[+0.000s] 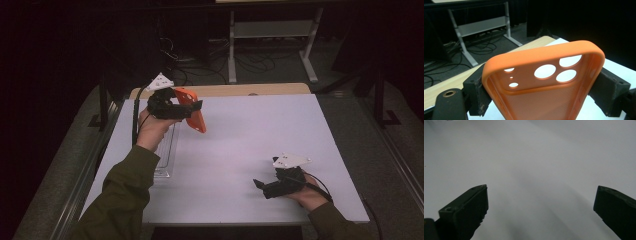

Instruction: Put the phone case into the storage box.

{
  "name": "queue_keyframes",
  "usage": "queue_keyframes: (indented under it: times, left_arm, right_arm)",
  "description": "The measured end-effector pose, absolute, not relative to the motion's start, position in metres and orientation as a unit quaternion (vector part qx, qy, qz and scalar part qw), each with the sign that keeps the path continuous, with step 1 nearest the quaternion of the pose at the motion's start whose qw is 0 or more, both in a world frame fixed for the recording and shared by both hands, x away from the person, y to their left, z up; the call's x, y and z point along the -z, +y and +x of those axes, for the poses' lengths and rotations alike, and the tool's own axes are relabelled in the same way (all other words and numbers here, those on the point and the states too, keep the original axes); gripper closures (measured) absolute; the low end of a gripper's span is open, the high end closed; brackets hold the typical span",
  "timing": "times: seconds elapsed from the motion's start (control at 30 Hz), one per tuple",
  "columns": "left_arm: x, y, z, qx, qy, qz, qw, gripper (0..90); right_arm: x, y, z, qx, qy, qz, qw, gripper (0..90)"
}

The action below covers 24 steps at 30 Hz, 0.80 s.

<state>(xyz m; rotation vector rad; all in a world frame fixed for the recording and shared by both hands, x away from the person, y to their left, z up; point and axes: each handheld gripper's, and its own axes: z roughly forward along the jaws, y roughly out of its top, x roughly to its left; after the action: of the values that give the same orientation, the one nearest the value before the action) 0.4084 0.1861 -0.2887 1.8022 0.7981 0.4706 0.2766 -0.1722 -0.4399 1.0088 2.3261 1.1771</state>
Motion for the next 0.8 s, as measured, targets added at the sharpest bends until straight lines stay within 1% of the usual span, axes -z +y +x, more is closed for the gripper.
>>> queue_keyframes:
  times: [0.13, 0.27, 0.5, 0.57, 0.8]
  left_arm:
    - [0.286, 0.194, 0.415, -0.212, 0.345, 0.751, 0.522, 15.5]
    - [0.283, 0.202, 0.421, -0.231, 0.357, 0.744, 0.515, 15.5]
    - [0.279, 0.217, 0.433, -0.269, 0.383, 0.731, 0.496, 15.5]
    - [0.28, 0.22, 0.438, -0.277, 0.393, 0.727, 0.489, 15.5]
    - [0.289, 0.229, 0.455, -0.307, 0.429, 0.713, 0.463, 15.4]
  right_arm:
    - [0.44, -0.174, 0.278, -0.41, 0.825, 0.343, 0.185, 0.0]
    - [0.439, -0.172, 0.277, -0.416, 0.819, 0.354, 0.176, 0.0]
    - [0.439, -0.174, 0.277, -0.419, 0.815, 0.356, 0.179, 0.0]
    - [0.439, -0.175, 0.276, -0.421, 0.813, 0.362, 0.175, 0.0]
    - [0.438, -0.178, 0.277, -0.428, 0.81, 0.358, 0.179, 0.0]
